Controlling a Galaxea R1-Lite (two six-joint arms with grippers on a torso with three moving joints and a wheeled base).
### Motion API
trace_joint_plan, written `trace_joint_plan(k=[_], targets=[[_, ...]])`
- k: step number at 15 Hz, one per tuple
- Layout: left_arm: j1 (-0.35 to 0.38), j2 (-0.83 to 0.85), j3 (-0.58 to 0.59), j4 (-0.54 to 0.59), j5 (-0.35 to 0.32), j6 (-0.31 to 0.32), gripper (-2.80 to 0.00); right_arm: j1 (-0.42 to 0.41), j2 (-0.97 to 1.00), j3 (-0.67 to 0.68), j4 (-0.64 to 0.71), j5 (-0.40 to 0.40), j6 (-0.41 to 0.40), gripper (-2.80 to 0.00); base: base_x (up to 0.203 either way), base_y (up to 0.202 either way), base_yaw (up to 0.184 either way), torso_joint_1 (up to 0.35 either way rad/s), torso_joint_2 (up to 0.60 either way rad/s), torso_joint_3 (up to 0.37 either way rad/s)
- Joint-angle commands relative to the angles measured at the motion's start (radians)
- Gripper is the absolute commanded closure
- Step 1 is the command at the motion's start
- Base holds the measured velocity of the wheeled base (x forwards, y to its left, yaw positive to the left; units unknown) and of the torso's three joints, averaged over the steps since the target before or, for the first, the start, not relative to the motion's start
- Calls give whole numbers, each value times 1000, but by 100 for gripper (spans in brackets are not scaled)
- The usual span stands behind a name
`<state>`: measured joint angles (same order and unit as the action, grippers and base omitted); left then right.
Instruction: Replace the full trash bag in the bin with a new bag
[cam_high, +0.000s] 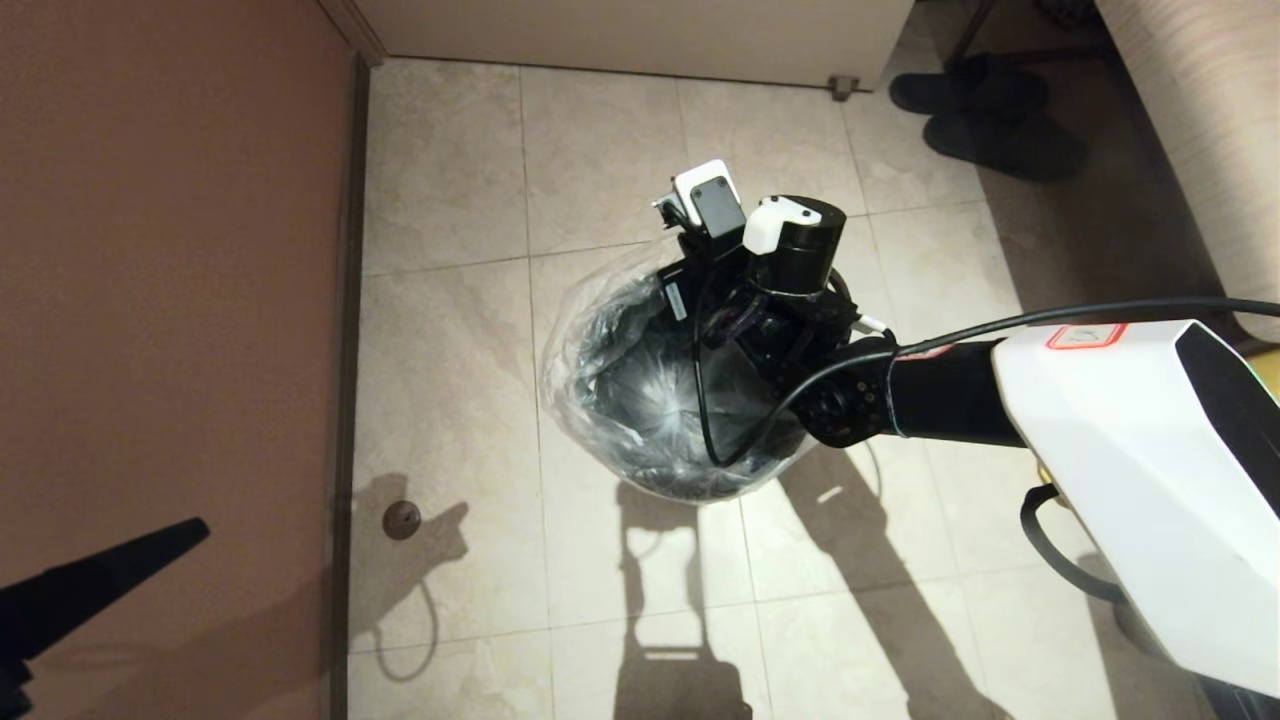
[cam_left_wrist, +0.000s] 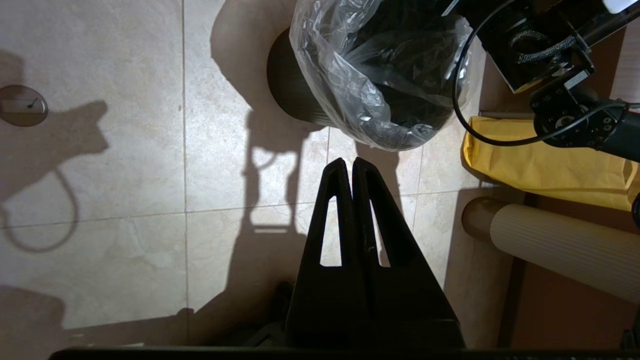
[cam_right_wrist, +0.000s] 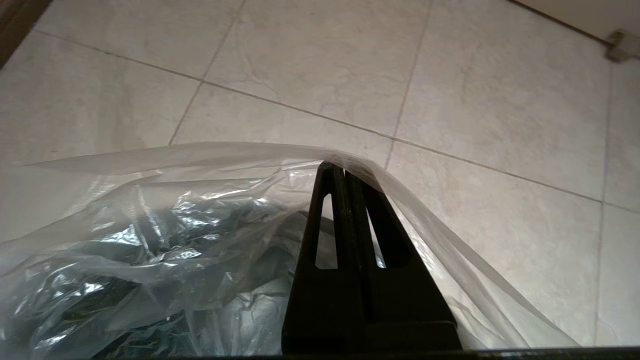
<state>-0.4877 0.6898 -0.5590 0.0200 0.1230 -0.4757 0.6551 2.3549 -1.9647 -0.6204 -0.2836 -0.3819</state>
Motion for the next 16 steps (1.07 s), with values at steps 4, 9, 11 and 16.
trace_joint_plan(k=[4,9,11,16], targets=[[0,-11,-17,2,3,1,0,39,-100,190,0,-63,-1,0,0,0,0,0,0,0],[0,-30,-32,12,3,2,0,61,-317,501,11,-85,13,0,0,0,0,0,0,0],[0,-43,-30,13,3,2,0,61,-395,564,72,-131,15,0,0,0,0,0,0,0],[-2,-32,-26,42,2,3,0,48,-665,746,330,-255,123,0,0,0,0,0,0,0]])
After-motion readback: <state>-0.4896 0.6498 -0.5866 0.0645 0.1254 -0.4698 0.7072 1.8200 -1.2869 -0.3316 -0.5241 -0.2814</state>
